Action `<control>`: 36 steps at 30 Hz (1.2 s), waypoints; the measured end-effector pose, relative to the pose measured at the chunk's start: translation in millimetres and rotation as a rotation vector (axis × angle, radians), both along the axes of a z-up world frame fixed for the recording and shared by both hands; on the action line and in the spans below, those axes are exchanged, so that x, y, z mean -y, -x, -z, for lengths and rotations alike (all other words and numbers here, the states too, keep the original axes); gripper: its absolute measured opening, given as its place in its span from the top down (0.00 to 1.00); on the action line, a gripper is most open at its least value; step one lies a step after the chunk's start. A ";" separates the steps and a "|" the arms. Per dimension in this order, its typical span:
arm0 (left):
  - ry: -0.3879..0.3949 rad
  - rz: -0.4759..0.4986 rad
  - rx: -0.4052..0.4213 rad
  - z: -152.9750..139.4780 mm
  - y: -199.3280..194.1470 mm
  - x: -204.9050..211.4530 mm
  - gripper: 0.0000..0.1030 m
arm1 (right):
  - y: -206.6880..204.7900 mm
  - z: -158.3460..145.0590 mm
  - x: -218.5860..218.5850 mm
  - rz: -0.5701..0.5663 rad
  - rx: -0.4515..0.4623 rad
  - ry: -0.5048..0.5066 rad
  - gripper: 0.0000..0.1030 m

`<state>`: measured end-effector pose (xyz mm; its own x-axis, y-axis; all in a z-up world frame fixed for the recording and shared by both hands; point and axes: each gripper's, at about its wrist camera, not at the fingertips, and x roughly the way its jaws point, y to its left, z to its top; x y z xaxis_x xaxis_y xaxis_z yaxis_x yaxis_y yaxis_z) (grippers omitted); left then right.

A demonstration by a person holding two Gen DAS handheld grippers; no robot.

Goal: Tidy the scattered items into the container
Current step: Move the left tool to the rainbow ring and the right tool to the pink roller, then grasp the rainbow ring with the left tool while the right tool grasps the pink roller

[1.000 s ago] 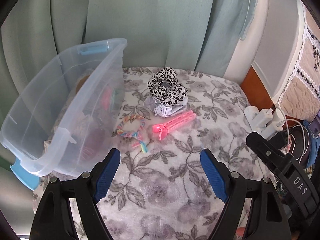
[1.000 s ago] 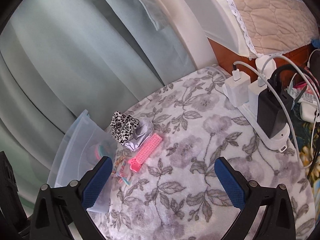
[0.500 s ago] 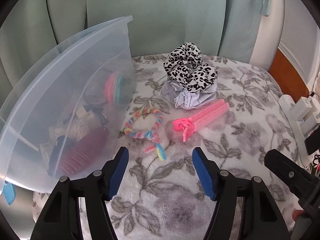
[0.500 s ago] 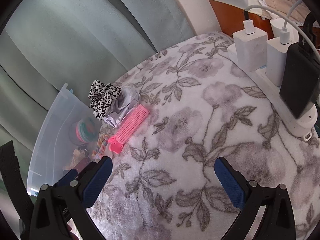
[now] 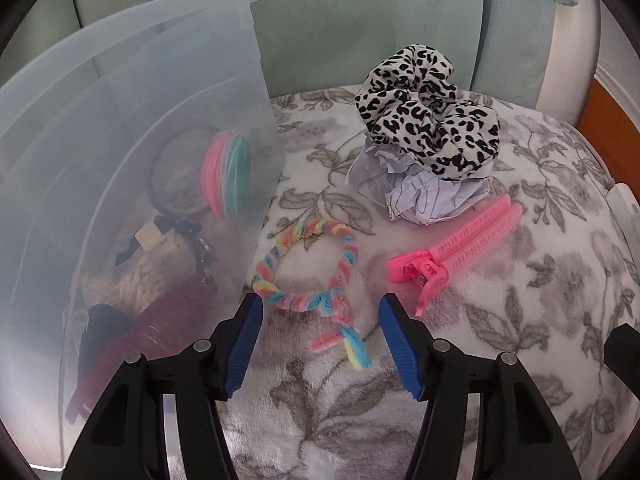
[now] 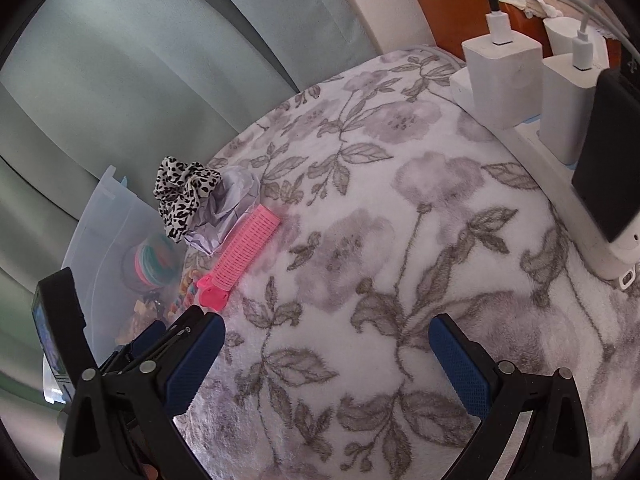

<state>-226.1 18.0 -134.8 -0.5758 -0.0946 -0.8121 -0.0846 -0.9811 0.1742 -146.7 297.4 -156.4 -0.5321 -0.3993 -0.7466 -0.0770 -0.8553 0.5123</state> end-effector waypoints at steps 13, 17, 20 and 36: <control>-0.053 -0.003 0.006 8.7 17.1 12.6 0.57 | 31.6 13.0 28.2 -0.104 -0.021 -0.002 0.02; -0.061 -0.004 0.003 9.7 20.8 16.4 0.59 | 42.8 12.6 43.9 -0.135 -0.021 -0.023 0.08; -0.076 -0.005 0.004 11.3 23.8 23.0 0.60 | 49.3 14.2 53.3 -0.157 -0.019 -0.034 0.17; -0.115 -0.003 -0.006 12.1 27.4 54.9 0.61 | 86.7 28.1 88.8 -0.203 -0.021 -0.102 0.44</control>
